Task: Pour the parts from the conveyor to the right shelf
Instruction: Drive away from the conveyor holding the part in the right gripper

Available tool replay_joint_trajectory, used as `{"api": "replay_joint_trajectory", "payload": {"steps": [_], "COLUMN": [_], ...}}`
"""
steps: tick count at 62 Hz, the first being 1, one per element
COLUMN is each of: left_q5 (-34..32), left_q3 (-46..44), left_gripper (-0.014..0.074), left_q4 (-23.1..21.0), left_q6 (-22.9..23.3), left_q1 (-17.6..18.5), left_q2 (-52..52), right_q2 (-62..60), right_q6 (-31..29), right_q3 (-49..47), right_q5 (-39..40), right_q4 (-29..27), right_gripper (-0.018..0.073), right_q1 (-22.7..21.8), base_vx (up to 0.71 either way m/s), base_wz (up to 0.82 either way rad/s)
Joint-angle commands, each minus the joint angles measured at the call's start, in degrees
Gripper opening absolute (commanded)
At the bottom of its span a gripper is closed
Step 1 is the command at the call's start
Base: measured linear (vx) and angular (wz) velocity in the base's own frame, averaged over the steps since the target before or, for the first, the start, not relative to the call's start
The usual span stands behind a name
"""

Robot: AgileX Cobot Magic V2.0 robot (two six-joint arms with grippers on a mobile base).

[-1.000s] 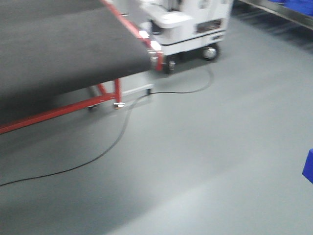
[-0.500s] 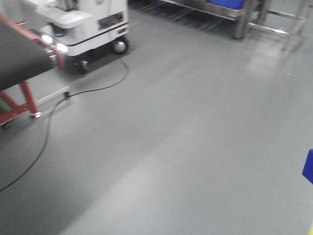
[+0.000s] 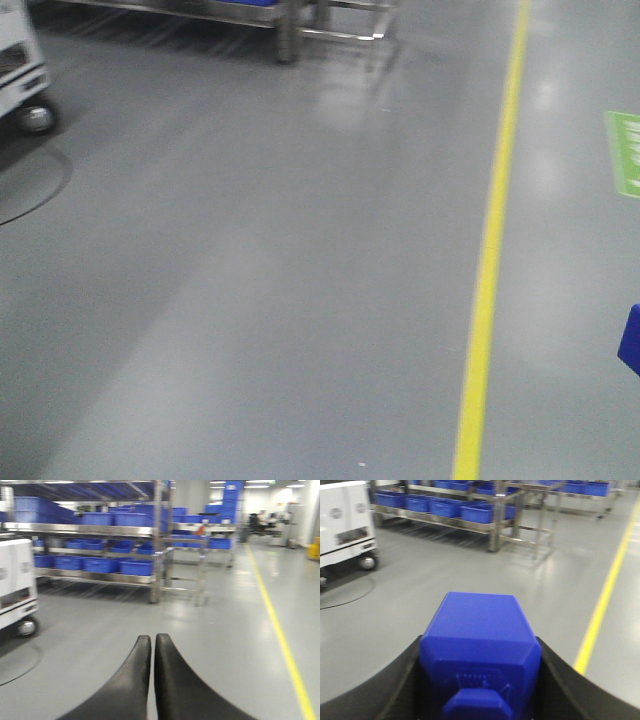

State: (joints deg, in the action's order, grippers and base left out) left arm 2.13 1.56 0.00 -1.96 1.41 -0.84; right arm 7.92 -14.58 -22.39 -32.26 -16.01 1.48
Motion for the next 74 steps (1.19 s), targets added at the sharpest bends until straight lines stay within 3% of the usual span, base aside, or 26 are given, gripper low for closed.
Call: {"api": "replay_joint_trajectory", "payload": {"steps": [1,41,74], "left_q5": [-4.42,-4.42,-4.42], "left_q3": [1.77,1.77,1.77], "left_gripper": [-0.0006,-0.0006,-0.0006], "left_q4": [-0.32,-0.32,-0.32], "left_q6": [0.49,0.49,0.49], "left_q1": [0.04,0.04,0.04], "left_q2": [-0.74,-0.74,-0.74], "right_q2": [0.68,0.68,0.68], "right_q6": [-0.34,-0.34,-0.34], "right_q3": [-1.46,-1.46,-1.46], "right_q5": [4.38,4.33,4.39], "right_q4": [-0.22,-0.22,-0.23], "right_gripper": [-0.0005,-0.0005,-0.0005], "right_q1": [0.02,0.02,0.02], "base_vx": [-0.04,0.09,0.33], "base_wz": [-0.89,-0.75,0.04]}}
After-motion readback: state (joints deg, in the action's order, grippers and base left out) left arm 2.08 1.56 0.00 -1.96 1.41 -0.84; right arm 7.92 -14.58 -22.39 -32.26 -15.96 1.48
